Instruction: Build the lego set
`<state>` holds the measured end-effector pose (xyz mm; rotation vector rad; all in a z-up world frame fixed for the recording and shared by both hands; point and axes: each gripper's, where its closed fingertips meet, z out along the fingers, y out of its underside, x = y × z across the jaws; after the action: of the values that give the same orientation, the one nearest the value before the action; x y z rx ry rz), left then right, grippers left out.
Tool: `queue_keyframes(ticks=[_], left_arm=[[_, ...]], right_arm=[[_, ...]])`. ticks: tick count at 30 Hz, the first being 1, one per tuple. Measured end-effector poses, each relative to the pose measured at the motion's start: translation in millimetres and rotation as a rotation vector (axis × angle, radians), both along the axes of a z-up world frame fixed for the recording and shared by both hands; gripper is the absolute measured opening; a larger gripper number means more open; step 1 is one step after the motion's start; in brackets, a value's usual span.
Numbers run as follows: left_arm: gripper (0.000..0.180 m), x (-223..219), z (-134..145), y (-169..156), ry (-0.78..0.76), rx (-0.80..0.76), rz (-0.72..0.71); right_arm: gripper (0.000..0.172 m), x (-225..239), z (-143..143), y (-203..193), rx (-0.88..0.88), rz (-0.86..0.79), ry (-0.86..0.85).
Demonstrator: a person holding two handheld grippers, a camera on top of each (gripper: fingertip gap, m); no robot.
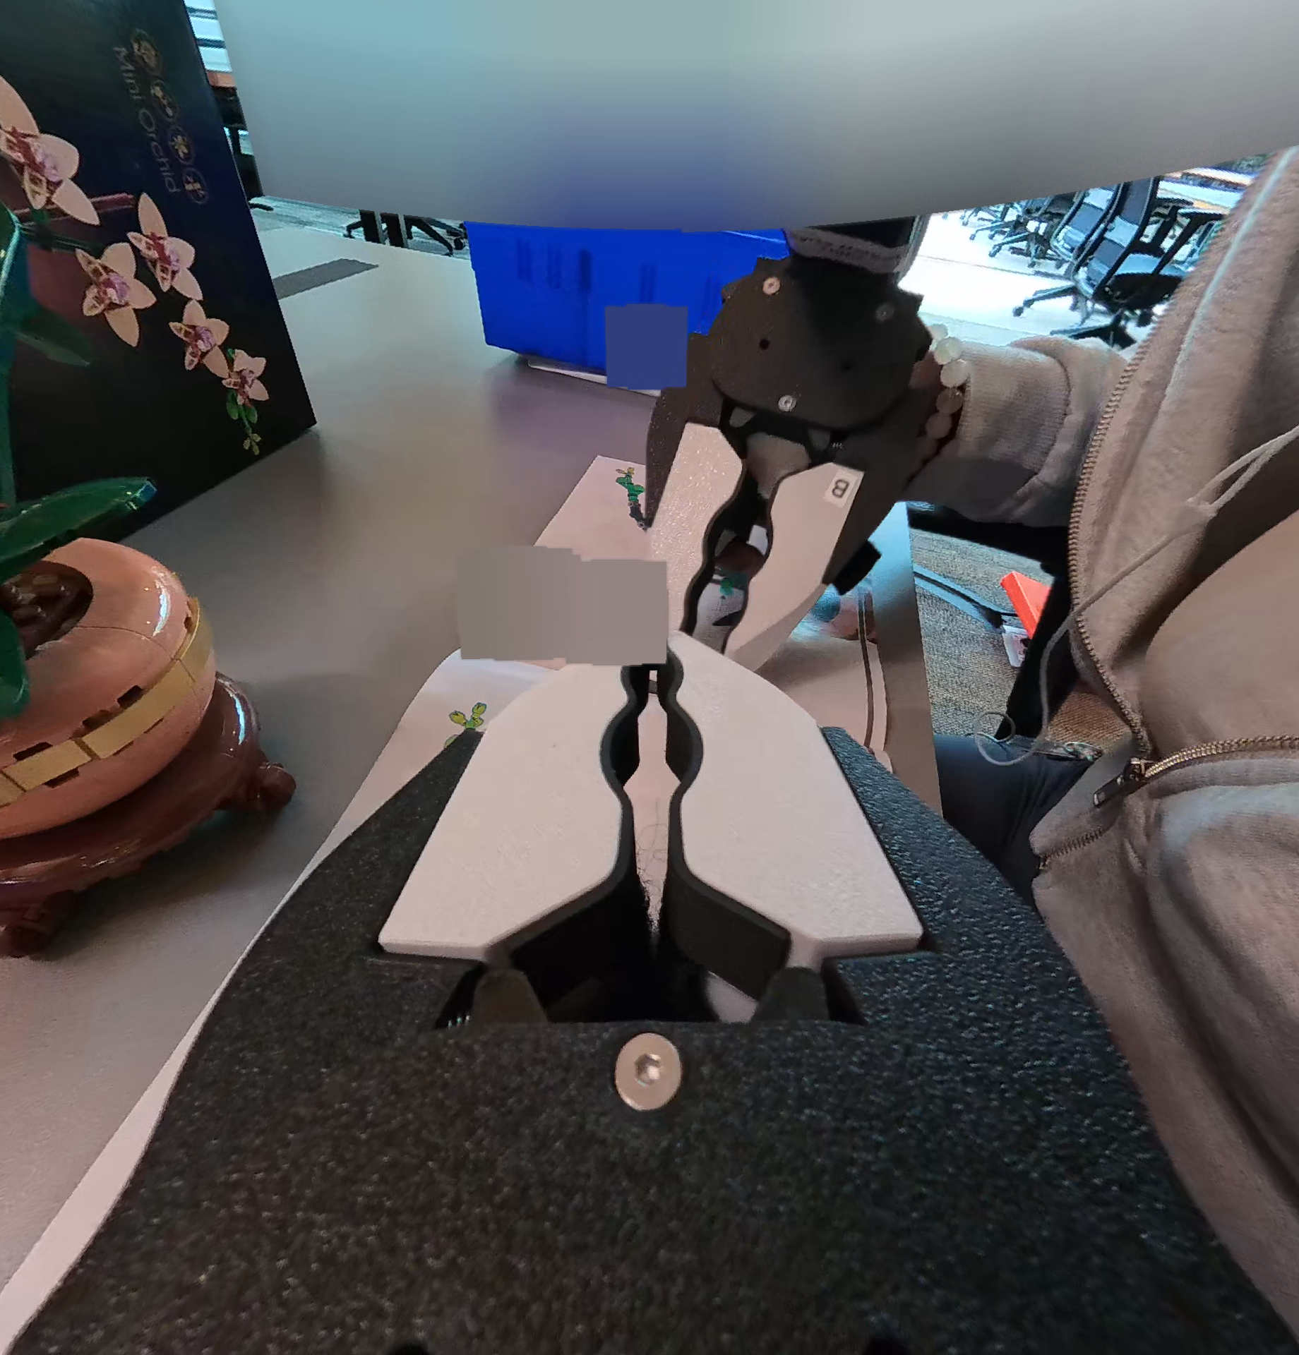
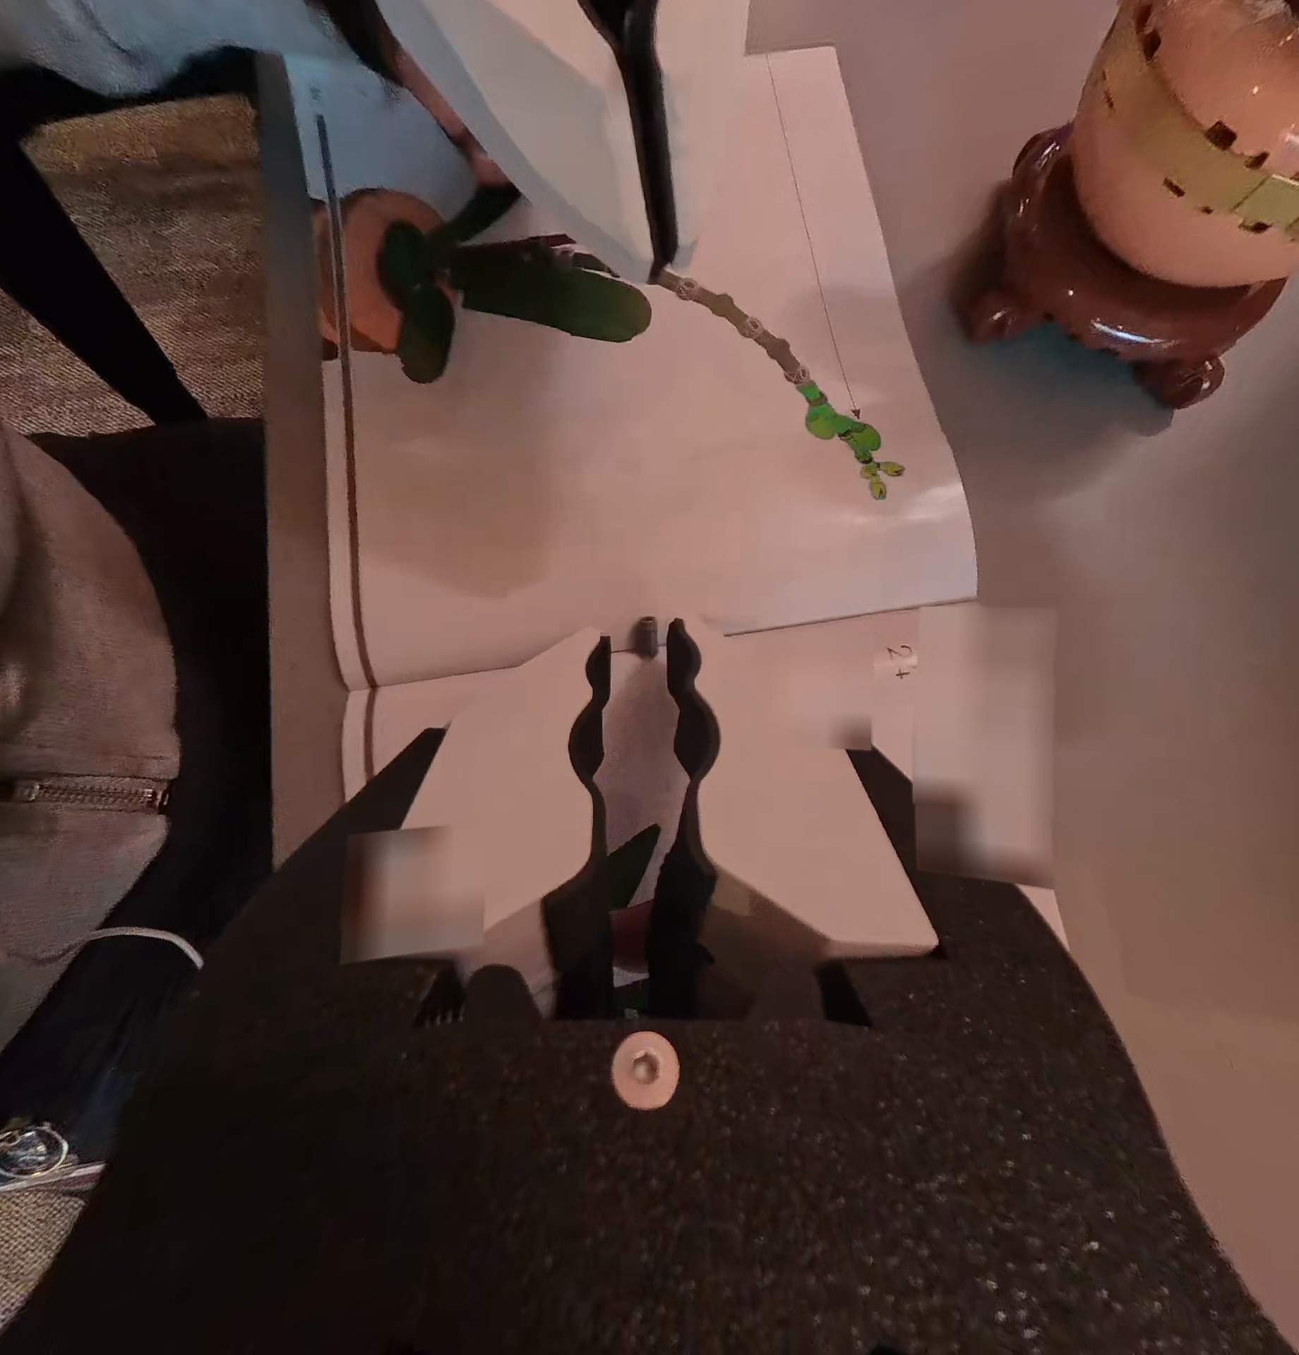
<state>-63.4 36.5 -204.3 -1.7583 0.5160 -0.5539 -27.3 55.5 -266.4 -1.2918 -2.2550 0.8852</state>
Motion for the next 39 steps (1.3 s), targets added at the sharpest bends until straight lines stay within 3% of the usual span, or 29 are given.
queue_keyframes(ticks=[12,22,28,39], left_arm=[[0.001,2.2,-0.3,-2.3,-0.002,-0.004,-0.019],[0.001,2.5,-3.1,-0.9,0.004,-0.016,-0.021],[0.001,0.7,-2.5,-0.6,-0.015,-0.025,-0.016],[0.001,1.5,-3.5,-1.1,-0.007,-0.028,-0.017]], right_arm=[[0.004,-1.3,-5.4,-3.5,0.034,0.043,0.018],[0.003,9.7,46.4,17.1,-0.311,-0.077,0.264],[0.003,11.3,46.5,27.3,-0.447,-0.142,0.252],[0.004,11.4,40.1,27.0,-0.524,-0.171,0.189]])
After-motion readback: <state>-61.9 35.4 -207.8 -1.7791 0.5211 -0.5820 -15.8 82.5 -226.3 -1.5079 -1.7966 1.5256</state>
